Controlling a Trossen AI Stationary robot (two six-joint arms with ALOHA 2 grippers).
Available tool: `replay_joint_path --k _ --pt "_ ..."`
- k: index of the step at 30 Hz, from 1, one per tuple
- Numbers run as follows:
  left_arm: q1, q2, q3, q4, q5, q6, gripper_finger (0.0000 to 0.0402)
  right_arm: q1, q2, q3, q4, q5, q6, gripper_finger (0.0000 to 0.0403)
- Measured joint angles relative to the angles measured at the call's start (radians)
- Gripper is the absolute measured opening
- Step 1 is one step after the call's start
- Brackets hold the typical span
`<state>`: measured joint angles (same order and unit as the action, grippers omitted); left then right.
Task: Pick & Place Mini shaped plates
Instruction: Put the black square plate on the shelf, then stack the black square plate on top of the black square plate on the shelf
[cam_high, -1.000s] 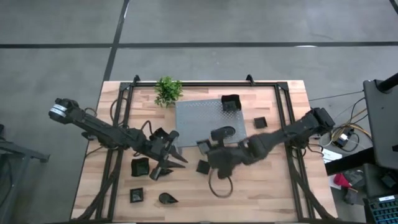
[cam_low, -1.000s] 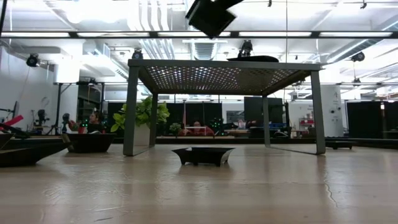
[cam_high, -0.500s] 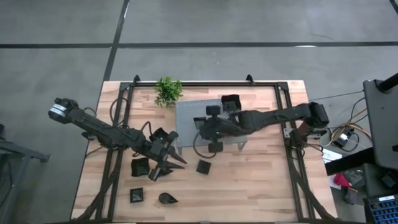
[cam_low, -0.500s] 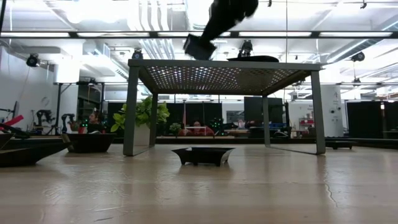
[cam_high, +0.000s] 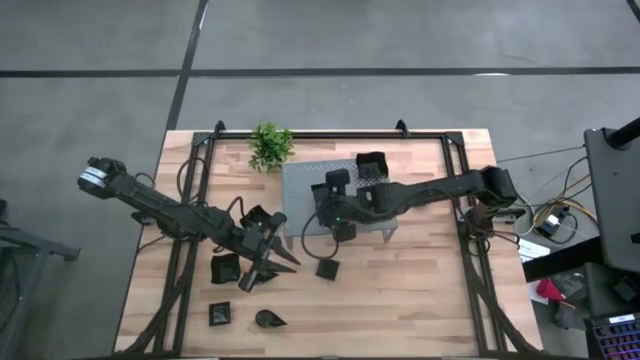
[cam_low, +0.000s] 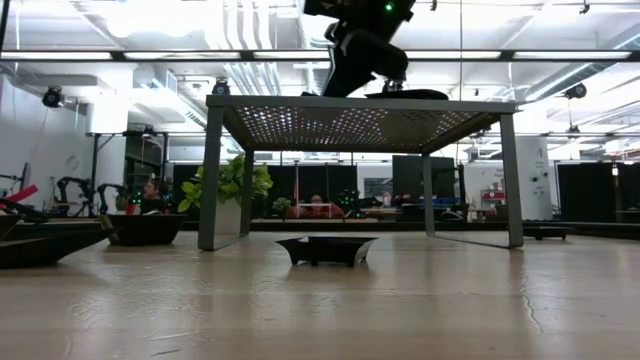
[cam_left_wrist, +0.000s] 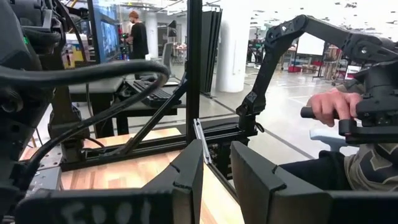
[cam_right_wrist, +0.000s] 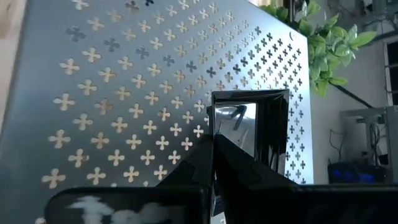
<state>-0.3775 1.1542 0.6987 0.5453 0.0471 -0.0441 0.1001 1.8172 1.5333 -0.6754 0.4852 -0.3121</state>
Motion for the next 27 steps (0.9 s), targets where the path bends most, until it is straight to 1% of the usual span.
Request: replay_joint_path --k 4,10,13,15,20,24,27 --pt "0.000 0.000 0.000 0.000 0.000 -0.001 0.0078 0.000 0.004 0.000 0.009 -0.004 -0.017 0.0025" --pt "0.000 0.000 0.000 0.000 0.000 -0.001 0.0078 0.006 0.005 0.000 0.008 -0.004 -0.014 0.0082" --pt "0.000 0.000 0.000 0.000 0.000 -0.001 0.0078 0.028 -0.005 0.020 -0.069 -0.005 -0.004 0.0107" --pt "0.000 0.000 0.000 0.000 0.001 -0.004 0.0078 0.053 -0.026 0.049 -0.125 -0.005 0.035 0.0117" --pt "0.000 0.001 0.000 -0.006 0.001 -0.006 0.0078 0.131 -0.098 0.077 -0.258 0.019 0.143 0.0121" --pt "0.000 0.001 0.000 -0.018 0.001 -0.006 0.0078 0.197 -0.175 0.076 -0.380 0.020 0.275 0.0112" --pt "0.000 0.001 0.000 -0.020 0.001 -0.003 0.0078 0.229 -0.220 0.070 -0.513 0.020 0.396 0.0105"
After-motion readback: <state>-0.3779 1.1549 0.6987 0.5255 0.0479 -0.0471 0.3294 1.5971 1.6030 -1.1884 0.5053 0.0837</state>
